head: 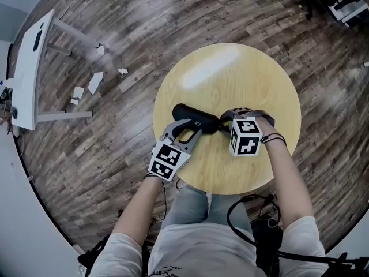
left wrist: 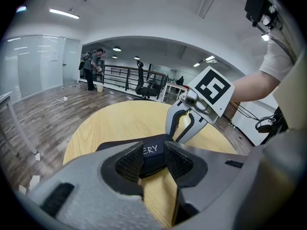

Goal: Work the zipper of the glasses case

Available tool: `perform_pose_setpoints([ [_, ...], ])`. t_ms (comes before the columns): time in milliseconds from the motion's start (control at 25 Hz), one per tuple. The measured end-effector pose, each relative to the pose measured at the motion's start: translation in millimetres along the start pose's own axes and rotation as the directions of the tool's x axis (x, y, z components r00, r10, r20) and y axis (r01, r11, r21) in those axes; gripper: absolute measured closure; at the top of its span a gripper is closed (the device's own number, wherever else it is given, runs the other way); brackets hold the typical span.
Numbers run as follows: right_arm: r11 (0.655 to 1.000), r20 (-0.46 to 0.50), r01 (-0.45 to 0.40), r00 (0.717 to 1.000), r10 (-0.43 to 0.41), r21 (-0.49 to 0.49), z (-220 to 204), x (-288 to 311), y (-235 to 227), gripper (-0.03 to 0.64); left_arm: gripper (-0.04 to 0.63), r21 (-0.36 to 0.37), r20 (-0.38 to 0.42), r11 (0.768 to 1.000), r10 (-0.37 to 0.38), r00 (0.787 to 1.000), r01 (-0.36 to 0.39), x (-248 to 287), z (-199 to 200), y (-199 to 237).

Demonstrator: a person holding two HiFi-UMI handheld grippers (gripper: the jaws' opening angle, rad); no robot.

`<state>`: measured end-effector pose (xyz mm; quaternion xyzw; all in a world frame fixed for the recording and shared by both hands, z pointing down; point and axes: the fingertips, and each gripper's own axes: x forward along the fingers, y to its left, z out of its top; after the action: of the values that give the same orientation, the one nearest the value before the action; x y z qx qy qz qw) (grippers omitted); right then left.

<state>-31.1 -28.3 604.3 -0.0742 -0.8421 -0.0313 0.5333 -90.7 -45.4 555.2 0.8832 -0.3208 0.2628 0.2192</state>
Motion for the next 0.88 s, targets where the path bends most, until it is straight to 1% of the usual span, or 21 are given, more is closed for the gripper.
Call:
perform_pose_setpoints([
  [80, 1.0, -0.002, -0.02, 1.0, 0.02, 0.017, 0.9, 0.7, 0.5, 0.571, 0.466, -0.005, 0.003, 1.0, 0.002, 1.0, -0.002, -0.5, -0.5, 1.2],
  [120, 0.999, -0.004, -0.021, 1.0, 0.021, 0.027, 1.1, 0.8, 2.0, 0.589, 0.466, -0.007, 0.004, 1.0, 0.002, 1.0, -0.002, -0.7, -0.6, 1.3],
  [160, 0.999, -0.006, -0.015, 1.0, 0.015, 0.04, 1.3, 1.0, 3.4, 0.611, 0.466, -0.008, 0.005, 1.0, 0.003, 1.0, -0.003, -0.8, -0.6, 1.5],
  [280, 0.994, -0.009, 0.03, 1.0, -0.029, 0.109, 1.9, 1.6, 4.6, 0.614, 0.466, -0.008, 0.005, 1.0, 0.006, 1.0, -0.006, -1.1, -1.2, 2.7],
  [440, 0.967, -0.004, 0.069, 0.998, -0.07, 0.246, 2.2, -0.4, 7.6, 0.615, 0.466, -0.007, -0.005, 1.0, 0.011, 1.0, -0.011, -1.2, -2.9, 1.5],
  [560, 0.94, -0.018, 0.105, 0.994, -0.105, 0.324, 4.9, -0.3, 12.9, 0.615, 0.466, -0.02, -0.017, 1.0, 0.013, 1.0, -0.013, -1.8, -3.6, 1.6],
  [680, 0.897, -0.031, 0.161, 0.986, -0.163, 0.412, 5.9, 0.4, 15.6, 0.615, 0.466, -0.017, -0.026, 1.0, 0.017, 1.0, -0.017, -1.6, -4.9, 2.1],
  [800, 0.827, -0.039, 0.214, 0.973, -0.227, 0.521, 4.3, -1.4, 14.8, 0.615, 0.466, -0.031, -0.014, 0.999, 0.013, 1.0, -0.014, -1.2, -4.3, 2.9],
  [880, 0.781, -0.05, 0.262, 0.957, -0.285, 0.566, 1.0, -4.3, 10.5, 0.615, 0.466, -0.02, -0.028, 1.0, 0.0, 1.0, 0.0, -1.9, -3.9, 0.5],
])
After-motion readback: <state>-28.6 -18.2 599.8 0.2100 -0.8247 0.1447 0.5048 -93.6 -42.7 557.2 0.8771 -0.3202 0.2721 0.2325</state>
